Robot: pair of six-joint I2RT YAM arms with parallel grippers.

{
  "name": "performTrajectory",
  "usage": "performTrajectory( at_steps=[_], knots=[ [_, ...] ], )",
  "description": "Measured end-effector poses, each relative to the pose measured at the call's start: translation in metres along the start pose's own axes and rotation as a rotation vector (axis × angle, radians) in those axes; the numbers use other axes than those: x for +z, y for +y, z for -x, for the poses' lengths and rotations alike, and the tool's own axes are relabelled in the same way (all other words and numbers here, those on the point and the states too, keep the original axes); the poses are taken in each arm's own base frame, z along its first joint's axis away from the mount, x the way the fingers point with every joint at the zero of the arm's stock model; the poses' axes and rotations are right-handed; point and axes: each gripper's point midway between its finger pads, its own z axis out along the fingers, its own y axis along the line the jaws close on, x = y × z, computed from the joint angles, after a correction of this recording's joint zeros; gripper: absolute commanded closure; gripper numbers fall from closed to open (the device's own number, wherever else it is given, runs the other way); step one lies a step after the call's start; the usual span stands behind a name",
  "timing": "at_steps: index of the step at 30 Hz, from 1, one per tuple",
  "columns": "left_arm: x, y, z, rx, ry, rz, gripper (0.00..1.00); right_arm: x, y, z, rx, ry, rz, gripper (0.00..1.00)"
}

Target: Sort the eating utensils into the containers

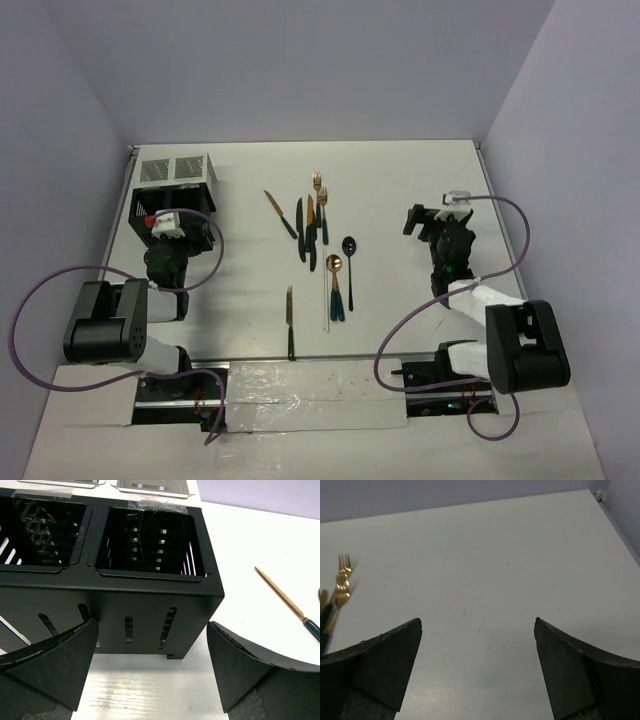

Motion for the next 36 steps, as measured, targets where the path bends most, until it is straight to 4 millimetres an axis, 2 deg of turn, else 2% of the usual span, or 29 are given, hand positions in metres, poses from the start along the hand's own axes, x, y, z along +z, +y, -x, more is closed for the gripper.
performTrajectory(
  at_steps=[2, 3, 5, 7, 9, 11, 13, 16, 20, 23, 28, 32, 36],
  knots=[
    [0.0, 0.0, 0.0, 0.0, 0.0, 0.0, 0.01, 0.009, 0.009, 0.026, 0.009, -0.008, 0.026, 0.03],
    [0.0, 0.0, 0.0, 0.0, -0.001, -0.001, 0.01, 0.013, 0.015, 0.042, 0.017, -0.019, 0.045, 0.09],
    [0.0, -0.001, 0.003, 0.006, -0.008, -0.008, 0.01, 0.017, 0.027, 0.07, 0.039, -0.033, 0.09, 0.16],
    [-0.003, -0.007, 0.011, 0.019, -0.024, -0.04, 0.01, 0.018, 0.04, 0.093, 0.068, -0.027, 0.14, 0.27],
    [-0.008, -0.015, 0.027, 0.037, -0.065, -0.084, 0.01, 0.018, 0.051, 0.108, 0.102, 0.002, 0.182, 0.39],
    [-0.015, -0.023, 0.045, 0.059, -0.116, -0.125, 0.01, 0.016, 0.058, 0.115, 0.135, 0.048, 0.2, 0.43],
    [-0.02, -0.028, 0.06, 0.075, -0.15, -0.151, 0.01, 0.014, 0.063, 0.113, 0.166, 0.109, 0.193, 0.46],
    [-0.022, -0.03, 0.065, 0.091, -0.137, -0.16, 0.01, 0.007, 0.074, 0.09, 0.18, 0.222, 0.162, 0.46],
    [-0.024, -0.03, 0.061, 0.136, -0.093, -0.166, 0.01, -0.012, 0.108, 0.029, 0.132, 0.458, 0.134, 0.46],
    [-0.03, -0.034, 0.07, 0.167, -0.112, -0.188, 0.01, -0.029, 0.13, -0.015, 0.082, 0.623, 0.133, 0.47],
    [-0.036, -0.042, 0.08, 0.202, -0.125, -0.229, 0.01, -0.062, 0.153, -0.075, 0.015, 0.831, 0.131, 0.53],
    [-0.032, -0.041, 0.084, 0.225, -0.106, -0.227, 0.01, -0.079, 0.168, -0.112, -0.028, 0.966, 0.139, 0.57],
    [-0.024, -0.04, 0.106, 0.271, -0.136, -0.207, 0.01, -0.09, 0.175, -0.134, -0.043, 1.053, 0.156, 0.58]
  ],
)
